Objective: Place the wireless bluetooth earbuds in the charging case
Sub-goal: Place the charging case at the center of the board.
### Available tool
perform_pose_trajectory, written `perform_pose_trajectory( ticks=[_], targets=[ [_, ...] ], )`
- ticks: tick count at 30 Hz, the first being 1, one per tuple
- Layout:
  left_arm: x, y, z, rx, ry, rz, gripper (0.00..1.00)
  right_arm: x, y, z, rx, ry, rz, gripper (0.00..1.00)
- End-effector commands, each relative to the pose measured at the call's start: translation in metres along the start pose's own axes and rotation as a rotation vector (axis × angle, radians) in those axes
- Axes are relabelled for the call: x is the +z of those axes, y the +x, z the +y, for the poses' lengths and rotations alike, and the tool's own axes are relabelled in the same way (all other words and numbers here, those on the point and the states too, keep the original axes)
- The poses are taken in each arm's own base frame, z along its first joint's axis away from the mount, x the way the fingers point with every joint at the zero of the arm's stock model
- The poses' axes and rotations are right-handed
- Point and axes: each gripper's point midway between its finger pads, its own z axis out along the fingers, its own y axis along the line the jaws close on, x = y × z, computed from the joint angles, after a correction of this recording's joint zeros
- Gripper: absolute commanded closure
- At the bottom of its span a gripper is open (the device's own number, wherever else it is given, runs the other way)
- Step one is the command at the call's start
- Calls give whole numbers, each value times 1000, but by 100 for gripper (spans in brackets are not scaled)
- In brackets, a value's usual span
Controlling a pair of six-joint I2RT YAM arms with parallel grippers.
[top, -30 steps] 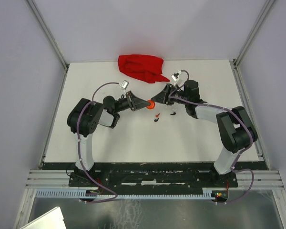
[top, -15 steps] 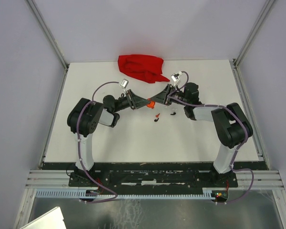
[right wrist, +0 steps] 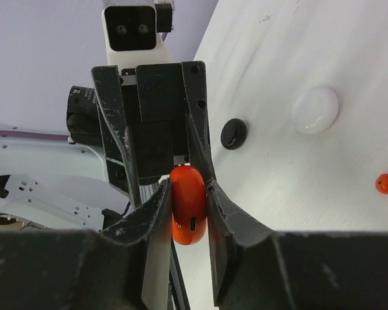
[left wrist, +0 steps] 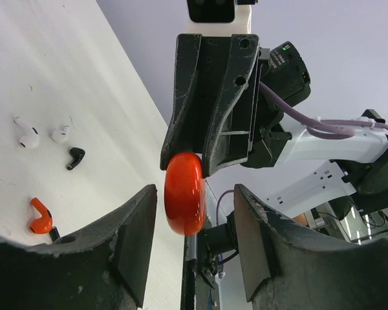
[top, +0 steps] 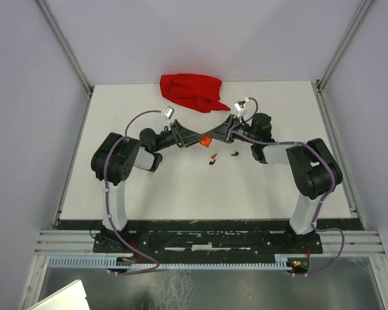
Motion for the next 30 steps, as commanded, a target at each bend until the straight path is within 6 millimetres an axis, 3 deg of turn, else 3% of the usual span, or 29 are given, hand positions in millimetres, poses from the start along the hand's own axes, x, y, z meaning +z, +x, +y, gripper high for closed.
perform_pose_trajectory(
  ticks=[1,8,15,23,26,30],
  targets=[
    [-6,-19,-35,138,125,-58,41,-7,-16,13,-62,-38,-47,84],
    [-31,-39,-20,78,57,-144,38,-15,-14,-2,-114,79,-30,86],
    [-55,-57,-4,21,-62,-240,38,-23,-7,-23,-295,338,29,88],
    [-77,-75,13,73,-386,-299,38,6,16,-33,-529,571,165,90],
    [-94,-80,20,77,-527,-315,36,19,27,-34,-606,627,213,90],
    [-119,-94,14,99,-629,-389,34,36,38,-38,-734,714,265,91]
  ],
)
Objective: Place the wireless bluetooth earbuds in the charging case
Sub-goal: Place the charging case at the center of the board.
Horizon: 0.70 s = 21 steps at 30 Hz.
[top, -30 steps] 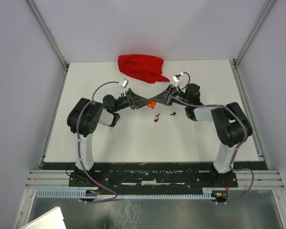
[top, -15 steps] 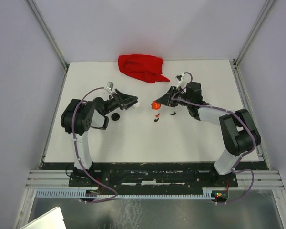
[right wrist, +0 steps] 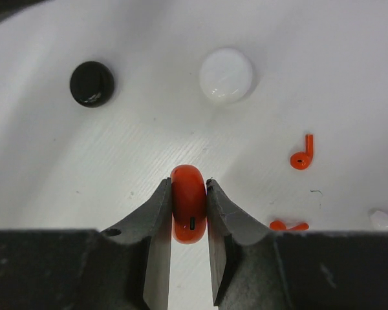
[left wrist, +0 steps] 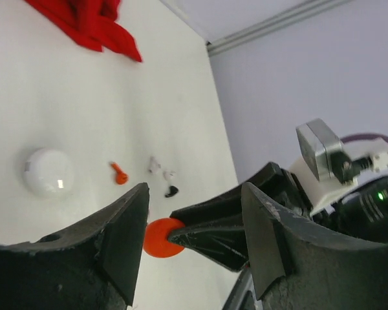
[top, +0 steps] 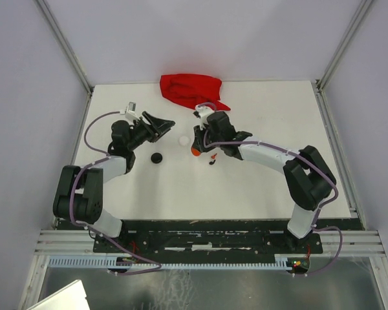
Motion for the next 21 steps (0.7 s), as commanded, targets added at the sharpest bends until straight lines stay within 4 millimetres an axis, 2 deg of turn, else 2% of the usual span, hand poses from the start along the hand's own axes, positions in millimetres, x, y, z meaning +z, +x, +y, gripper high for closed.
perform_pose_trajectory(
  ticks=[1,8,16,21],
  targets=[
    [-24,-21,33,58,-226,-74,34,14,7,-9,-197,191,64,91],
    [-68,-59,33,80,-341,-258,31,36,16,-1,-414,421,118,92],
    [-103,-80,36,108,-448,-370,30,48,17,4,-610,638,141,92],
    [-114,-86,39,101,-467,-400,29,56,23,13,-702,698,159,91]
  ],
)
